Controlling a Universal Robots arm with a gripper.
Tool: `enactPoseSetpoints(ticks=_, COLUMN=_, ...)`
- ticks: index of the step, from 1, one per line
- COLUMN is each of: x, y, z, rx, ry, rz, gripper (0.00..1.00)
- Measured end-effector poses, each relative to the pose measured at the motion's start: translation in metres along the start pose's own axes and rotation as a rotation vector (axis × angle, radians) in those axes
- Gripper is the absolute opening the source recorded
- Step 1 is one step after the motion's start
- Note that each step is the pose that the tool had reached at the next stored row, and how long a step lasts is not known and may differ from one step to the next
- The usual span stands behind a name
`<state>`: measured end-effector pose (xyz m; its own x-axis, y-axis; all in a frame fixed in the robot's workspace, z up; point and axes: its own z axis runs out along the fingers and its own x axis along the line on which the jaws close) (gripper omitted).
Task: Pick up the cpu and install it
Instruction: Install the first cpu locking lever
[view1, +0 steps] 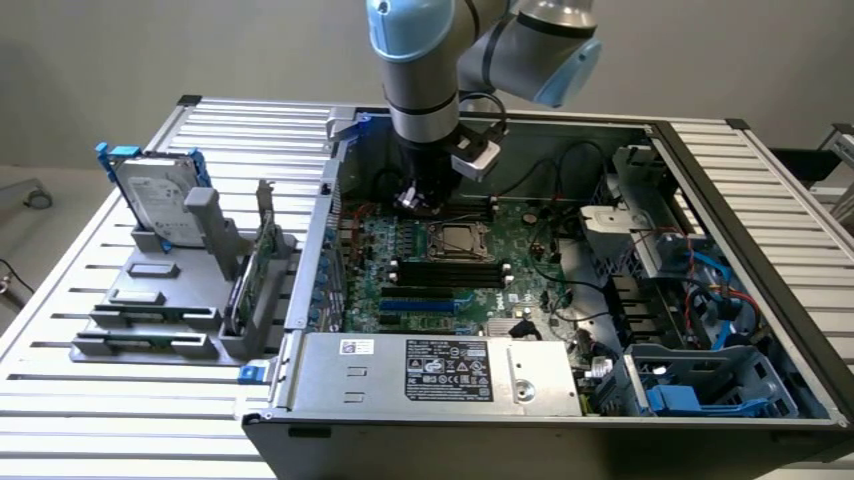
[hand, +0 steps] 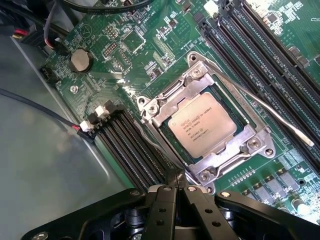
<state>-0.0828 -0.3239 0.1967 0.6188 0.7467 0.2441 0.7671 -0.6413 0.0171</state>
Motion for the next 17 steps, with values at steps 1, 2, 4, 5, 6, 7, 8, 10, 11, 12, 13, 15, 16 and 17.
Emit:
enactPoseSetpoints(ticks=1, x=0.0003, y=0.0004, z=0.0002, rx=-0.0001, ry=-0.0001, rz=0.000, gripper=0.11)
enactPoseSetpoints(ticks=2, x=0.0005, y=0.0007, z=0.0004, rx=-0.0002, ry=0.0000, rz=0.000, gripper=0.11)
enactPoseSetpoints(ticks=4, x=0.0011, y=0.0014, z=0.0009, rx=-0.0003, ry=0.0001, rz=0.000, gripper=0.11)
enactPoseSetpoints(ticks=5, x=0.0013, y=0.0017, z=0.0010, rx=-0.0003, ry=0.0000, rz=0.000, gripper=0.11)
enactPoseSetpoints(ticks=6, x=0.0016, y=0.0020, z=0.0013, rx=-0.0004, ry=0.0001, rz=0.000, gripper=0.11)
enactPoseSetpoints(ticks=7, x=0.0018, y=0.0023, z=0.0015, rx=-0.0005, ry=0.0001, rz=0.000, gripper=0.11)
enactPoseSetpoints(ticks=8, x=0.0020, y=0.0026, z=0.0017, rx=-0.0006, ry=0.0002, rz=0.000, gripper=0.11)
enactPoseSetpoints(ticks=10, x=0.0024, y=0.0031, z=0.0020, rx=-0.0007, ry=0.0001, rz=0.000, gripper=0.11)
enactPoseSetpoints(ticks=11, x=0.0026, y=0.0034, z=0.0022, rx=-0.0008, ry=0.0000, rz=0.000, gripper=0.11)
enactPoseSetpoints(ticks=12, x=0.0027, y=0.0036, z=0.0024, rx=-0.0008, ry=0.0001, rz=0.000, gripper=0.11)
enactPoseSetpoints(ticks=13, x=0.0029, y=0.0038, z=0.0026, rx=-0.0009, ry=0.0002, rz=0.000, gripper=0.11)
enactPoseSetpoints(ticks=15, x=0.0032, y=0.0043, z=0.0030, rx=-0.0010, ry=0.0004, rz=0.000, gripper=0.11)
enactPoseSetpoints(ticks=16, x=0.0034, y=0.0045, z=0.0032, rx=-0.0011, ry=0.0004, rz=0.000, gripper=0.11)
enactPoseSetpoints(ticks=17, x=0.0035, y=0.0048, z=0.0033, rx=-0.0011, ry=0.0004, rz=0.000, gripper=0.11)
